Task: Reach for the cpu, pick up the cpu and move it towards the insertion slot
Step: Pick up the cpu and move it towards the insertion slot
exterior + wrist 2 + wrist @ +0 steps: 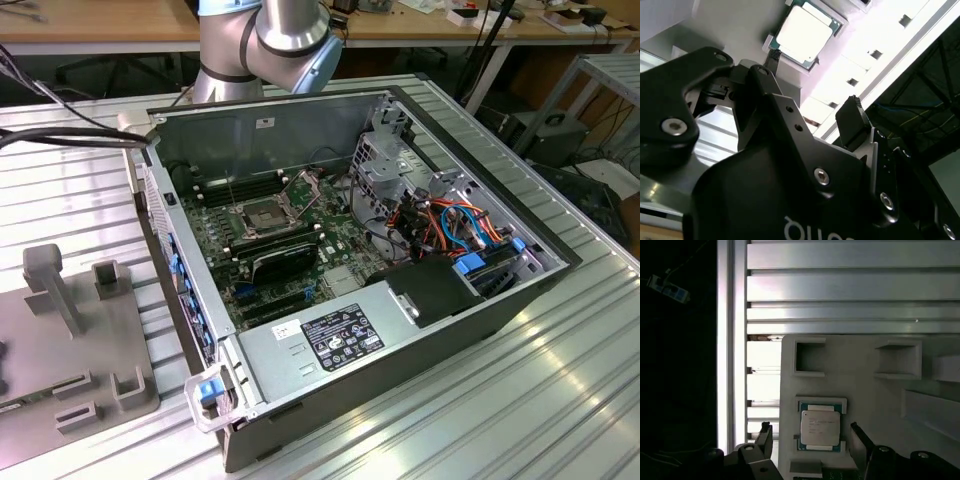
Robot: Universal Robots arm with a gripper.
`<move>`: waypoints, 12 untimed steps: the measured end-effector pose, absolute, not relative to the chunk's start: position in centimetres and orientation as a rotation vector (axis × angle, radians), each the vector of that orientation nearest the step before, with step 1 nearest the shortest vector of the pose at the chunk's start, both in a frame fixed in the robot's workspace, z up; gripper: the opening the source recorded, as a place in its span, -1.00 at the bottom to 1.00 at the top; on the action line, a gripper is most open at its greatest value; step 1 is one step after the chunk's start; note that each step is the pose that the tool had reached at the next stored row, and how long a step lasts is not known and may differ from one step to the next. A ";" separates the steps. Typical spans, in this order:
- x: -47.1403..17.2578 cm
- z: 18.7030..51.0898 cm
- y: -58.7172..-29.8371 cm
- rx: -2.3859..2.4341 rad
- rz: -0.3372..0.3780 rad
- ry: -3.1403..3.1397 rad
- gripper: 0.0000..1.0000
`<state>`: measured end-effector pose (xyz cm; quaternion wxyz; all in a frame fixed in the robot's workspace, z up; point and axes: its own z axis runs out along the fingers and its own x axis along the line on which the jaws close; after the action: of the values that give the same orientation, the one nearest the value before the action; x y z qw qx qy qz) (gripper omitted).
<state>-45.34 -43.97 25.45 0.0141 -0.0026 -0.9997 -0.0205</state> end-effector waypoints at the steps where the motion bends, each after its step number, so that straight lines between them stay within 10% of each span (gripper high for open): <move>1: -45.3 25.3 -44.0 -0.008 -0.063 -3.113 0.44; 12: -44.8 24.4 -44.1 -0.008 -0.060 -3.119 0.44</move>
<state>-44.80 -44.05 24.43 0.0108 -0.0025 -0.9998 -0.0191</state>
